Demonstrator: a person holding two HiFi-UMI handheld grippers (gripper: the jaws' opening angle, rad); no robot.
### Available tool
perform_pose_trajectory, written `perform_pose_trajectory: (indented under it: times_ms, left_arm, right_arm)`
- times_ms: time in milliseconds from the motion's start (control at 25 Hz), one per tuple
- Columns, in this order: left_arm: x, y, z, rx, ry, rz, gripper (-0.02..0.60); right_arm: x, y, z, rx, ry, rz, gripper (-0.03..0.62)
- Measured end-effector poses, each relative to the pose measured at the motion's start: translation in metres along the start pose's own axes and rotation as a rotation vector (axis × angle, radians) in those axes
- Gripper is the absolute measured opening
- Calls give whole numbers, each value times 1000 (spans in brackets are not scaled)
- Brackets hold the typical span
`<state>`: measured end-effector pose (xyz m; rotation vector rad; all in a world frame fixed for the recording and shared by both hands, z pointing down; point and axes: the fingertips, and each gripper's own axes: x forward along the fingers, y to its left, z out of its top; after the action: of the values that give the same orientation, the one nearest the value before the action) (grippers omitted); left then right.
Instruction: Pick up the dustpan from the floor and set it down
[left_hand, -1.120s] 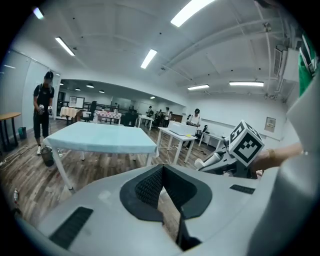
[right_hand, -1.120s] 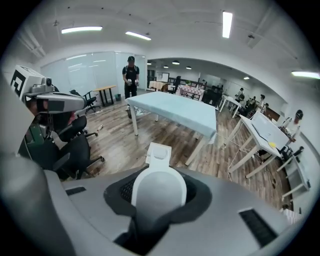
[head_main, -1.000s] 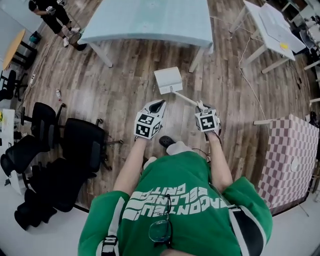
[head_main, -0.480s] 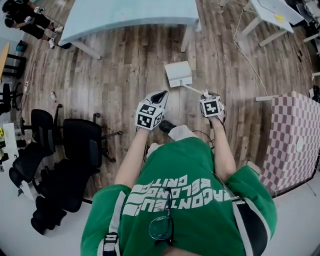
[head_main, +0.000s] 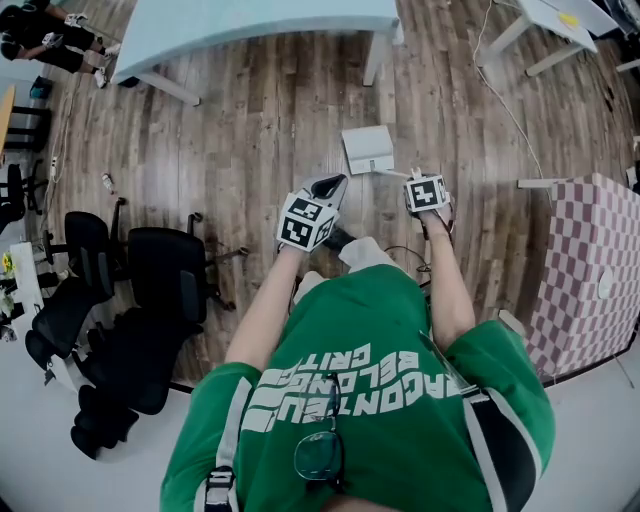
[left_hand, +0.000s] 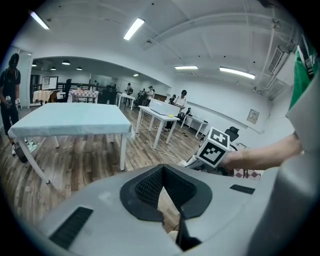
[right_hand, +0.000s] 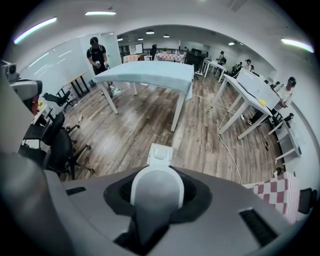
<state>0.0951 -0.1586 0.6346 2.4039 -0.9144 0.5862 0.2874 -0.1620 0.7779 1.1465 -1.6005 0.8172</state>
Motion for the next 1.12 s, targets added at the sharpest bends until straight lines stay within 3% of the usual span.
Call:
perform_pose_trajectory:
  times_ms: [360,520,1120]
  left_arm:
    - [-3,0,-7,-45,3,27,3]
    - [-10,6,-11,-57,4,55,3]
    - [-34,27,-33,-147,-6,142,3]
  right_arm:
    - [41,-16,8,-19,97,-35,112]
    - [68,-13,23,-52,88,-11,113]
    - [112,-11,47,-120,160,-49,117]
